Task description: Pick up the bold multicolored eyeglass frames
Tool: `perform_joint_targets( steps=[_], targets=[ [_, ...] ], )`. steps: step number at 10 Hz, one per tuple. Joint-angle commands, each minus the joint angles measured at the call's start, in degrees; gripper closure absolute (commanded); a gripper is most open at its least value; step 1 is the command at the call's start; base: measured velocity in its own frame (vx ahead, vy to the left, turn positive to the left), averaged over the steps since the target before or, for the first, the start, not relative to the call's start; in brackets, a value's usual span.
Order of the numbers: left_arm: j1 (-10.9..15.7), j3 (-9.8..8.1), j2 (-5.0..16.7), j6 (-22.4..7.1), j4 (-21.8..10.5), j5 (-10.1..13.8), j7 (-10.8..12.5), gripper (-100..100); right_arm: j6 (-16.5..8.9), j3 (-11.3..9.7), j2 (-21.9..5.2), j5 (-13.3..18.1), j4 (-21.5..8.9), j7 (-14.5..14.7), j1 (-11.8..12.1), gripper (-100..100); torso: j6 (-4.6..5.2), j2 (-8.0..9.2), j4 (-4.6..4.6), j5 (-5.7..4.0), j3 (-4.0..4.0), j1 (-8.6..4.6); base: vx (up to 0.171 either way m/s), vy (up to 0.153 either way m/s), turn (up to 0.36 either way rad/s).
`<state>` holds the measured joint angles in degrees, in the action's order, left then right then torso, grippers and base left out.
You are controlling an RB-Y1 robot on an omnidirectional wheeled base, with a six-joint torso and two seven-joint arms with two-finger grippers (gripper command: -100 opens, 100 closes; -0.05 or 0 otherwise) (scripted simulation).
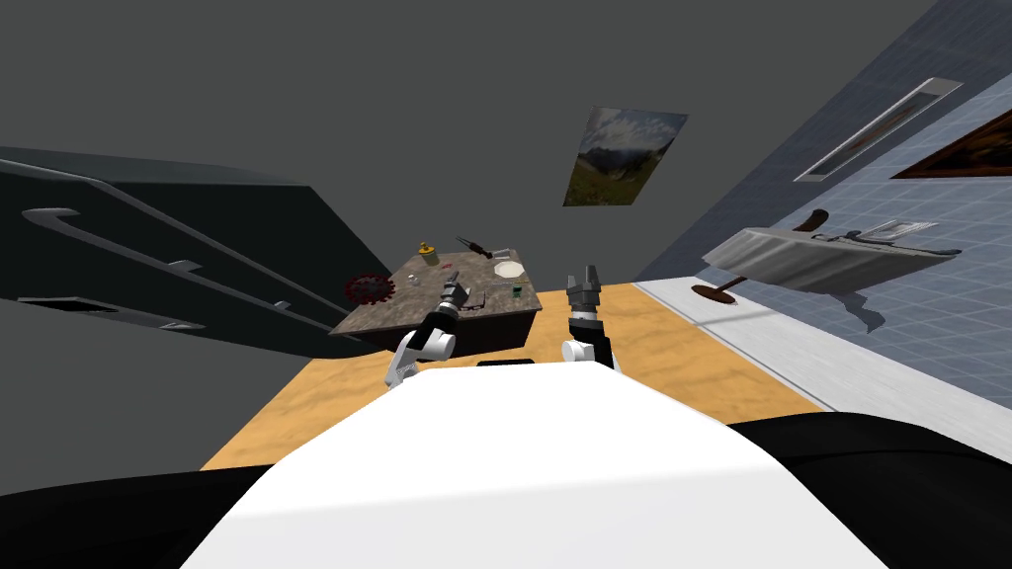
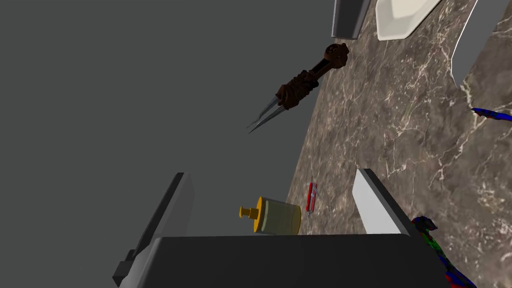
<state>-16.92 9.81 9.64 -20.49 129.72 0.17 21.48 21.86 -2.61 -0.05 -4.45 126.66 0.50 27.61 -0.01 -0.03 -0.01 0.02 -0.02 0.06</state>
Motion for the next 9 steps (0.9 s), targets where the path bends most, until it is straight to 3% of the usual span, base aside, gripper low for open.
perform_joint_targets(
  steps=[1,4,8,9],
  targets=[
    [0.5,0.21,0.0,-2.9,-0.1,0.1,0.5,-100,0.0,0.0,0.0,0.0,0.0,0.0,0.0,0,0.0,0.0,0.0,0.0,0.0,0.0,0.006,0.023,-0.052],
    [1.6,0.7,-0.1,-6.6,-0.4,0.1,1.4,-100,0.0,0.0,0.0,0.0,0.0,0.0,0.0,0,-0.01,-0.03,-0.01,0.01,-0.02,0.05,0.009,0.028,-0.036],
    [3.7,1.66,-0.4,-14.0,-1.1,0.3,3.1,-100,0.0,0.0,0.0,0.0,0.0,0.0,0.0,0,-0.01,-0.04,-0.01,0.01,-0.02,0.04,0.009,0.028,-0.052],
    [3.7,1.66,-0.4,-14.2,-1.1,0.3,3.1,-100,0.0,0.0,0.0,0.0,0.0,0.0,0.0,0,-0.02,-0.02,-0.01,0.01,-0.02,0.04,0.002,0.015,0.001]
  ],
)
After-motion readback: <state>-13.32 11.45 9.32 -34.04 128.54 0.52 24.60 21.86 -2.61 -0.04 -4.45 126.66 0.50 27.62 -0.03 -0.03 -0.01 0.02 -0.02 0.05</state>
